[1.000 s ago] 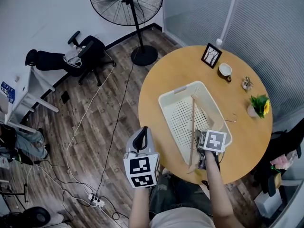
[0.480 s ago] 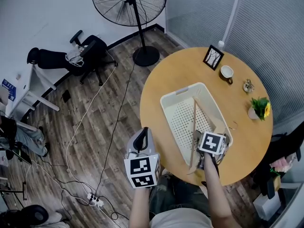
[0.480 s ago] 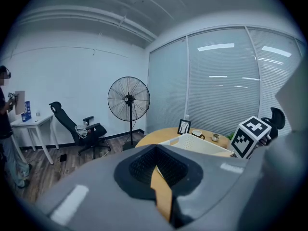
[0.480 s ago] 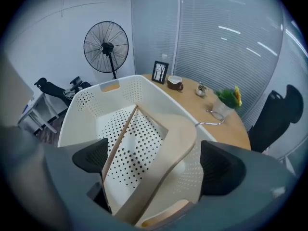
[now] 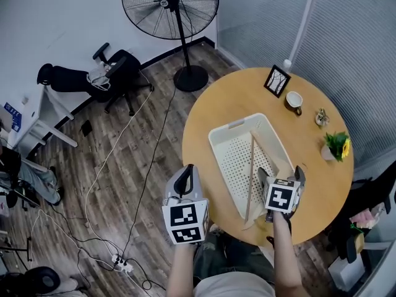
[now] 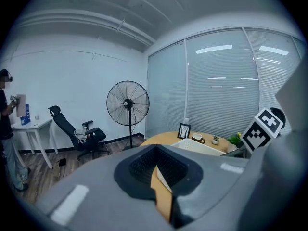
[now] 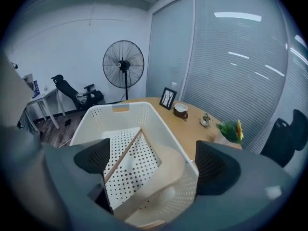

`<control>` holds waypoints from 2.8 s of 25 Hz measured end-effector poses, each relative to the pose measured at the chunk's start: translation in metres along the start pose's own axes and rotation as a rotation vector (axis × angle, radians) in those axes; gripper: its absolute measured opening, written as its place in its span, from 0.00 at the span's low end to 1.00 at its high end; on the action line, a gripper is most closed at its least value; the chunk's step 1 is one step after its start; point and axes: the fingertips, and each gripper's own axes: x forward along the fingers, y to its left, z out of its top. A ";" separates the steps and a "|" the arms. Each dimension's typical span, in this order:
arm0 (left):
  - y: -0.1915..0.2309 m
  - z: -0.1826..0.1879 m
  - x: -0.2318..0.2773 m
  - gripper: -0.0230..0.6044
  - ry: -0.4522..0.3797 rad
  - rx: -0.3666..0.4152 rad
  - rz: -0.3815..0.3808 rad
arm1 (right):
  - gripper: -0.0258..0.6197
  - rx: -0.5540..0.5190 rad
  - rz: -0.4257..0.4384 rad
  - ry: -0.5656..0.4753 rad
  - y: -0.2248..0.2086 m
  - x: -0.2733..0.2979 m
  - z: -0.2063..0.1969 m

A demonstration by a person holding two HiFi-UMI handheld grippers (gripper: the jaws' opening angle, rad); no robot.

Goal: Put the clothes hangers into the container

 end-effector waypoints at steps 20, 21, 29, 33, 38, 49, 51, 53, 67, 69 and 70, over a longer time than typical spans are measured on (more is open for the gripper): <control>-0.019 0.090 -0.007 0.04 -0.227 0.091 -0.015 | 0.49 0.106 0.148 -0.646 -0.016 -0.120 0.131; -0.020 0.092 -0.008 0.04 -0.235 0.092 -0.013 | 0.47 0.108 0.152 -0.658 -0.016 -0.123 0.133; -0.024 0.111 -0.022 0.04 -0.306 0.111 -0.002 | 0.32 0.107 0.164 -0.732 -0.015 -0.140 0.143; -0.021 0.116 -0.026 0.04 -0.321 0.114 0.006 | 0.25 0.110 0.170 -0.748 -0.012 -0.143 0.145; -0.018 0.114 -0.027 0.04 -0.322 0.107 0.009 | 0.10 0.098 0.152 -0.766 -0.010 -0.146 0.145; -0.016 0.116 -0.024 0.04 -0.321 0.099 0.006 | 0.08 0.114 0.164 -0.753 -0.010 -0.144 0.148; -0.017 0.116 -0.023 0.04 -0.320 0.098 0.003 | 0.08 0.112 0.161 -0.751 -0.010 -0.143 0.148; -0.018 0.115 -0.023 0.04 -0.318 0.100 0.000 | 0.08 0.110 0.156 -0.751 -0.011 -0.143 0.147; -0.021 0.115 -0.021 0.04 -0.313 0.092 -0.009 | 0.08 0.112 0.158 -0.744 -0.013 -0.143 0.147; -0.021 0.114 -0.021 0.04 -0.310 0.087 -0.009 | 0.08 0.113 0.157 -0.742 -0.013 -0.143 0.147; -0.021 0.114 -0.021 0.04 -0.308 0.084 -0.011 | 0.08 0.113 0.157 -0.742 -0.013 -0.143 0.147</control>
